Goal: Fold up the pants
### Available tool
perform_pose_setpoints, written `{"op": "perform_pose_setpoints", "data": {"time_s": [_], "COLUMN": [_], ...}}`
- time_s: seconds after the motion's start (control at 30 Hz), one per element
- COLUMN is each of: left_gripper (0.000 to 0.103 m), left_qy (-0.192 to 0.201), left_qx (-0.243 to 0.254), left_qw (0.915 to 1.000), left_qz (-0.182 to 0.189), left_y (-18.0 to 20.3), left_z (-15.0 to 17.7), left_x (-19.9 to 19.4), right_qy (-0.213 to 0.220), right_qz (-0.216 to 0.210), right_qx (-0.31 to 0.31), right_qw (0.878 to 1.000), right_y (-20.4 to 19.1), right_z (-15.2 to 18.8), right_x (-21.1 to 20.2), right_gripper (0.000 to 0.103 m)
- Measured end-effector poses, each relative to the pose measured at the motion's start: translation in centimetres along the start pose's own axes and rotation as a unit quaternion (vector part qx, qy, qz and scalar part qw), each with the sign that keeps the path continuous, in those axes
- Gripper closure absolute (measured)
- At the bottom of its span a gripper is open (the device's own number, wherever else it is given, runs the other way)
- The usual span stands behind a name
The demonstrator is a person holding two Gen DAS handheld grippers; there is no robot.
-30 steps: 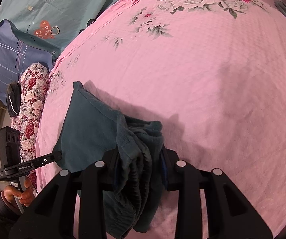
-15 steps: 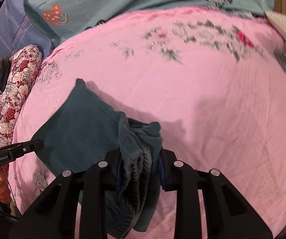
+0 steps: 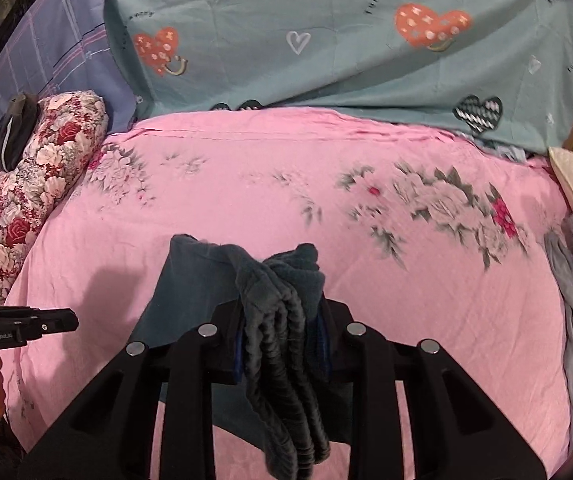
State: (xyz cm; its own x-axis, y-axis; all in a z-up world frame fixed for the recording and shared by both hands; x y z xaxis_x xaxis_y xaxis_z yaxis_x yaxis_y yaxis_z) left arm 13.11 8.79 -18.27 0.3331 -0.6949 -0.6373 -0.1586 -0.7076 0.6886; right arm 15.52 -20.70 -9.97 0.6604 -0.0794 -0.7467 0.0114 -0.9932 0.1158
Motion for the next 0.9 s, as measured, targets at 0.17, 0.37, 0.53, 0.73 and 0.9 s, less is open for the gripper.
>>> {"op": "perform_pose_setpoints", "data": {"time_s": [0.17,0.37,0.53,0.73,0.9], "left_gripper": [0.058,0.056,0.052,0.037,0.053], "left_qy": [-0.038,-0.074,-0.081,-0.076,-0.082], "left_qx": [-0.017,-0.025,-0.035,-0.022,-0.038], "left_qw": [0.9977,0.9964,0.9961,0.9955,0.9959], "left_qz": [0.055,0.032,-0.004,-0.052,0.008], "left_y": [1.2,1.2,0.9,1.1,3.1], "left_z": [1.5,3.0,2.6,2.7,2.8], "left_x": [3.2,6.7,6.8,6.4,8.4], "right_qy": [-0.044,-0.069,-0.079,-0.076,-0.078], "right_qz": [0.005,-0.005,-0.029,-0.056,-0.084], "right_qx": [0.050,0.081,0.091,0.096,0.097], "right_qw": [0.998,0.994,0.992,0.991,0.989], "right_y": [2.4,4.2,5.1,5.5,6.3], "right_z": [3.4,5.9,6.9,7.1,7.6], "right_x": [0.5,1.8,2.6,2.9,3.5], "right_gripper": [0.076,0.076,0.076,0.076,0.076]}}
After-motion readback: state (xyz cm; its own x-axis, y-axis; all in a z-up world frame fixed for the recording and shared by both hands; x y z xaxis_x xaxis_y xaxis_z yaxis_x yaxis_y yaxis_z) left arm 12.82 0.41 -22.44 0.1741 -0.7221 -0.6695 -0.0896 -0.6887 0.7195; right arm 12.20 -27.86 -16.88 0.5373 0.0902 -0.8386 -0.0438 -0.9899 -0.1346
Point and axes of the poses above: each gripper's, at about its wrist camera, not at the fingertips, and x roughly the way its jaws point, y to its right, z to its underside, the point moved 4 cm from there along x, roughly the way its jaws point, and after that the axes turned 15 degrees about z, right-handed, at the moved point
